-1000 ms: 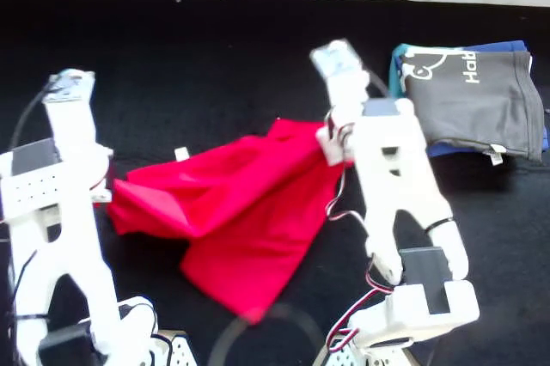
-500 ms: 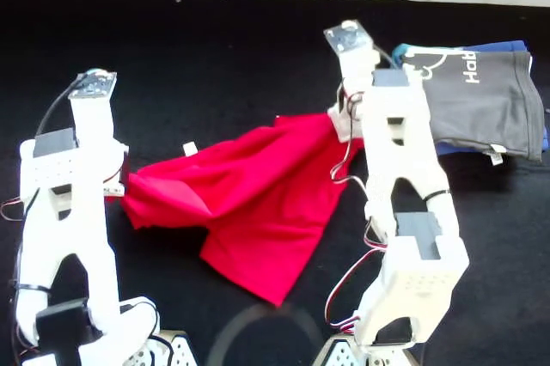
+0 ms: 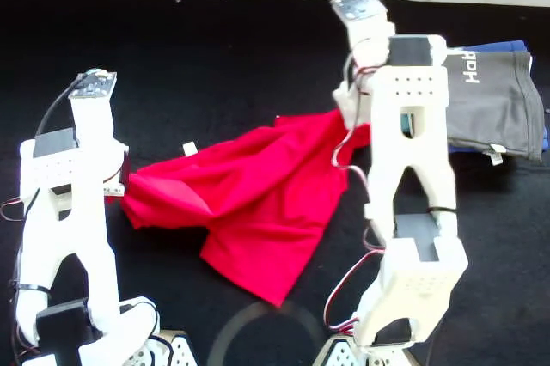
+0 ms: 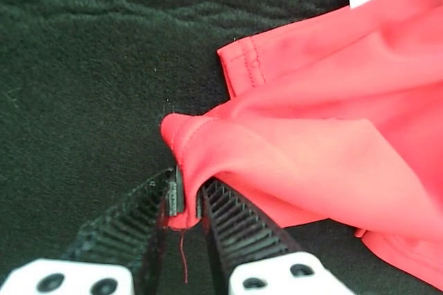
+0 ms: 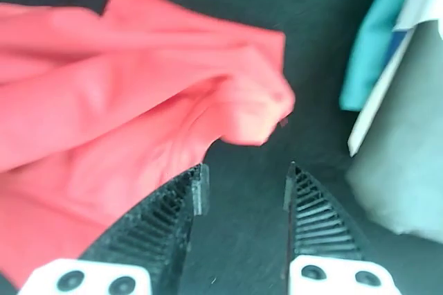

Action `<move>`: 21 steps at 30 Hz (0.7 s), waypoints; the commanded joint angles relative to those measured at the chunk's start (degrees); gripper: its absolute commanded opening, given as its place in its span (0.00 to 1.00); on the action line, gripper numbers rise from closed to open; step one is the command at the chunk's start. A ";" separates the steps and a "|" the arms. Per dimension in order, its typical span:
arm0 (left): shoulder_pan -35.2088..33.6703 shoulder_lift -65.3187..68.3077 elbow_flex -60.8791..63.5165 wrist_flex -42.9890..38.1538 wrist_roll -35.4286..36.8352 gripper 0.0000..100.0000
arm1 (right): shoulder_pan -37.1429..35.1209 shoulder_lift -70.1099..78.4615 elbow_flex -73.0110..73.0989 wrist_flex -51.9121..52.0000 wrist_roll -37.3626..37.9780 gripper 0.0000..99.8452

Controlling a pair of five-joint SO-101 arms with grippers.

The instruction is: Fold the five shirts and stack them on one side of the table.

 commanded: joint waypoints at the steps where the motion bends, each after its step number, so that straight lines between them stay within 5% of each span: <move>1: 0.48 -0.22 -0.31 -0.53 0.35 0.01 | -6.02 -8.84 0.13 1.54 -2.55 0.18; 6: 0.48 -0.22 -0.31 -0.35 0.35 0.01 | -13.85 -19.12 15.25 -3.65 -6.95 0.18; 16: 0.48 -0.22 -0.31 -0.35 0.35 0.01 | -21.85 -42.42 69.85 -29.85 -8.53 0.18; 21: 0.48 -0.22 -0.40 -0.53 0.35 0.01 | -26.95 -39.78 77.49 -33.80 -5.10 0.18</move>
